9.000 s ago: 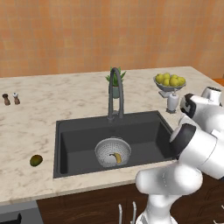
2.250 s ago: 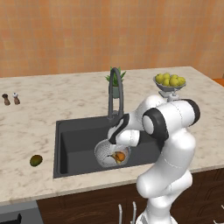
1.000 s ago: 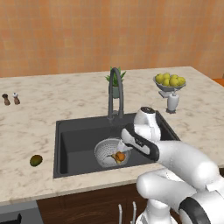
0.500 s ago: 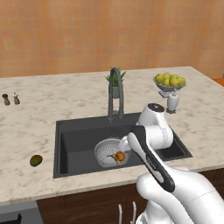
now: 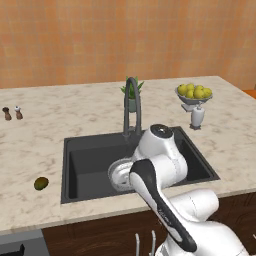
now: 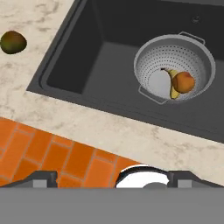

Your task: Put the colander in the sink, put the mango, peach, banana in the colander, and turn on the sink faucet and pour water over the colander.

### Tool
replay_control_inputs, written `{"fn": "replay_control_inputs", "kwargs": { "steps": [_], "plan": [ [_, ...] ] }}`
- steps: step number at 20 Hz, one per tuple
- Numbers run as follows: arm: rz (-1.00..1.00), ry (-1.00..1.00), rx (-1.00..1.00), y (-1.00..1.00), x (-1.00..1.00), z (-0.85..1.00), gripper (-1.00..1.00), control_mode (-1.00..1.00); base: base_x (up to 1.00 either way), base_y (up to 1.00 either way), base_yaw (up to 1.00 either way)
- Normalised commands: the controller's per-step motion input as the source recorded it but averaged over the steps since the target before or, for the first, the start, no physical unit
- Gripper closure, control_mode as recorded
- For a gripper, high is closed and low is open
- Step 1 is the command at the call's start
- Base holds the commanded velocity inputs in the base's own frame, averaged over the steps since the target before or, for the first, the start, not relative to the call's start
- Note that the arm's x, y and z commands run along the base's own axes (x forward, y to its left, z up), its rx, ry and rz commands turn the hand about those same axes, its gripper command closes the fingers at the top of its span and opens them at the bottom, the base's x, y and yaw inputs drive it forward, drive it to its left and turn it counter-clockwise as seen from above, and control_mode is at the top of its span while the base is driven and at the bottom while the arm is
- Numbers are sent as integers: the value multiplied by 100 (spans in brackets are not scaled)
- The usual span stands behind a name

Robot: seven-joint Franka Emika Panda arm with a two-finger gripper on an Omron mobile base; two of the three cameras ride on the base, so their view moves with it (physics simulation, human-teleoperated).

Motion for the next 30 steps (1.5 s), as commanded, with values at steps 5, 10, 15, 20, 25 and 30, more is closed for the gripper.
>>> {"fn": "replay_control_inputs", "kwargs": {
  "steps": [5,10,15,20,25,30],
  "plan": [
    [0,-2,0,100,-8,30,-100,-100,0,0,0],
    [0,0,0,100,0,23,-100,-100,0,0,0],
    [-5,0,0,82,20,7,-100,-100,0,0,0],
    [-4,0,0,53,29,0,-100,-100,0,0,0],
    [0,0,0,17,36,0,-100,-100,0,0,0],
    [0,0,1,4,29,0,-100,-100,0,0,0]
  ]
}}
